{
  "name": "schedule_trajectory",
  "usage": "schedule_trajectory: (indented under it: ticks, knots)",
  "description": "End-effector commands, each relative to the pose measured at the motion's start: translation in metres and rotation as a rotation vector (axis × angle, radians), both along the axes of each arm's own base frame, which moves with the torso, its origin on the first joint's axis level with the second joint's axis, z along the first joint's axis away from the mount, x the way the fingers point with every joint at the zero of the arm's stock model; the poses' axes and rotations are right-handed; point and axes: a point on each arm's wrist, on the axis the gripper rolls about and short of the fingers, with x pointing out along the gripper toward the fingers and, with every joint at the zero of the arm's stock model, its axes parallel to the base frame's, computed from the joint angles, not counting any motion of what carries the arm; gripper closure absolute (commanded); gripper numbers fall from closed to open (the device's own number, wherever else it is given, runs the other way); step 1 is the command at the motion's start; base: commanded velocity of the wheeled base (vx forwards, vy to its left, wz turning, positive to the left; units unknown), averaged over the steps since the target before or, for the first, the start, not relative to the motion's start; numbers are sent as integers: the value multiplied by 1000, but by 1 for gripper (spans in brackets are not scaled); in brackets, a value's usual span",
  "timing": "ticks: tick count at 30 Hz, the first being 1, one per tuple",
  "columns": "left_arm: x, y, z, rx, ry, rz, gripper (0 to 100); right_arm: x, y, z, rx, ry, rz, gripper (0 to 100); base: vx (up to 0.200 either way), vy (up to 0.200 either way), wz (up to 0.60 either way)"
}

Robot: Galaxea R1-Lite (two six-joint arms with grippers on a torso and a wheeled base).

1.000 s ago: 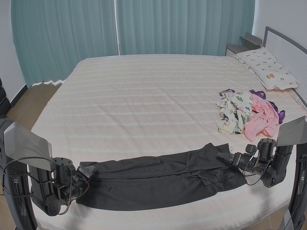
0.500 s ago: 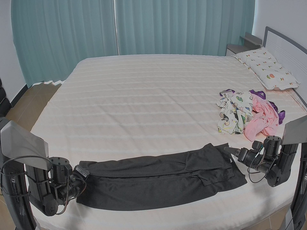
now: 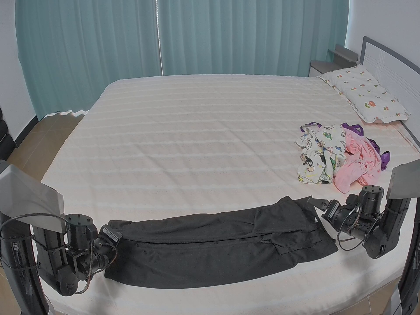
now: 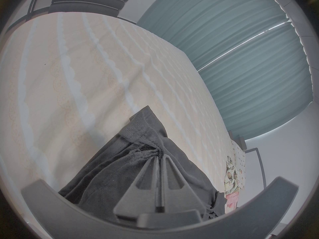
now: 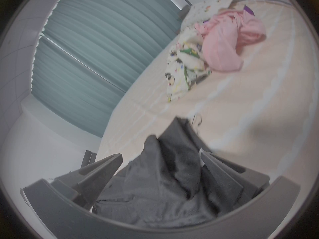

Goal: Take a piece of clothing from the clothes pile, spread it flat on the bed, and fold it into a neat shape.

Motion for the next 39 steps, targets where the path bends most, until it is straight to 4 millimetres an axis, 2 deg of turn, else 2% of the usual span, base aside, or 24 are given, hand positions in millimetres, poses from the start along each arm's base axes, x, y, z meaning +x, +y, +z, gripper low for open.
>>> schedule_trajectory:
  ticks: [1, 9, 21, 26, 27, 29, 32, 33, 34, 36, 39]
  knots:
    - [1, -1, 2, -5, -18, -2, 100, -7, 25, 7, 14, 48, 29, 0, 0, 0, 0]
    - [1, 0, 2, -5, -20, 0, 100, -8, 53, 28, 36, 126, -18, 0, 0, 0, 0]
    - [2, -1, 1, -5, -18, 0, 100, -4, 58, 24, 1, 174, -66, 0, 0, 0, 0]
    - [2, -1, 1, -5, -18, 0, 100, -11, 53, 43, -28, 184, -104, 0, 0, 0, 0]
    - [2, -1, 1, -5, -18, 0, 100, -16, 50, 56, -40, 214, -109, 0, 0, 0, 0]
    - [2, -1, 1, -5, -20, 0, 100, -19, 47, 63, -51, 265, -105, 0, 0, 0, 0]
    - [2, -1, 1, -5, -18, 0, 100, -19, 49, 60, -58, 315, -87, 0, 0, 0, 0]
    - [2, -1, 1, -4, -17, 0, 100, -16, 54, 49, -58, 351, -70, 0, 0, 0, 0]
    - [2, -1, 1, -4, -17, 0, 100, -16, 54, 49, -58, 351, -70, 0, 0, 0, 0]
    - [2, -1, 1, -5, -18, 0, 100, -8, 59, 36, -72, 382, -67, 0, 0, 0, 0]
    - [2, -1, 1, -5, -18, -2, 100, -6, 67, 33, -47, 372, -61, 0, 0, 0, 0]
